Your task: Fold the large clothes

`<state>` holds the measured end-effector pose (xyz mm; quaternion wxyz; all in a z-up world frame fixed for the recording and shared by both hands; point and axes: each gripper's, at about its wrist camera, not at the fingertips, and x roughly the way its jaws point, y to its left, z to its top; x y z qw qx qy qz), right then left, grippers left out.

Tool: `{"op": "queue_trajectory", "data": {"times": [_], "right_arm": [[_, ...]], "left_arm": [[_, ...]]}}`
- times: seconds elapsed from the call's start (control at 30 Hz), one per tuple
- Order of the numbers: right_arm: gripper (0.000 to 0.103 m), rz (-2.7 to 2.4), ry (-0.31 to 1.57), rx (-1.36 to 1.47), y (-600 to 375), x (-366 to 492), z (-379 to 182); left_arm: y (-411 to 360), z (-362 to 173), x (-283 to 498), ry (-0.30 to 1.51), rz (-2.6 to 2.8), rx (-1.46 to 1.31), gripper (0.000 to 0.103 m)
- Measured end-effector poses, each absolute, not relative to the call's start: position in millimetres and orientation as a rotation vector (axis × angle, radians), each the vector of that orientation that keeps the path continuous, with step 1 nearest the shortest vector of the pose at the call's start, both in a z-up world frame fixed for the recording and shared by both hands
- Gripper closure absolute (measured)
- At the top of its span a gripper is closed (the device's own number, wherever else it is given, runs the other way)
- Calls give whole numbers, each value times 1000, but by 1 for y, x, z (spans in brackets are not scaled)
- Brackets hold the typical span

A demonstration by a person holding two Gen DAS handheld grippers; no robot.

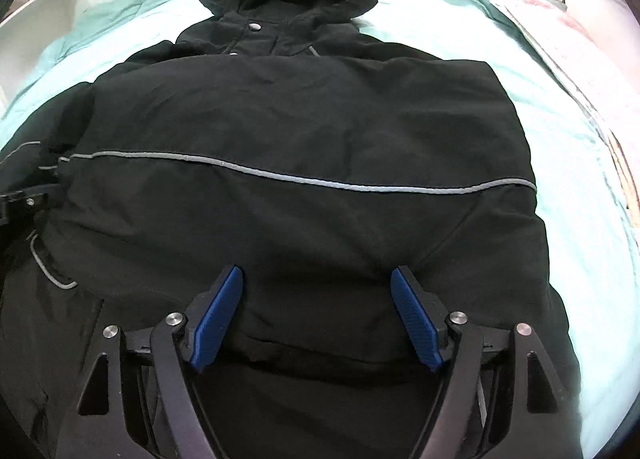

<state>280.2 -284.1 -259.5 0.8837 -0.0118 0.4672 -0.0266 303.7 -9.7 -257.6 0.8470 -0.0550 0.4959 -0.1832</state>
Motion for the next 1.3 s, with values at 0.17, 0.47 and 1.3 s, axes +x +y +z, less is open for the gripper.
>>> {"op": "queue_trajectory", "data": {"times": [0.17, 0.47, 1.3], "right_arm": [[24, -60, 1008, 34, -274, 279, -241], [24, 100, 813, 65, -166, 285, -196], [7, 68, 756, 4, -137, 312, -275]], "left_arm": [[33, -217, 270, 953, -384, -179, 46], [241, -167, 217, 740, 7, -370, 46], [419, -243, 239, 604, 204, -642, 82]]}}
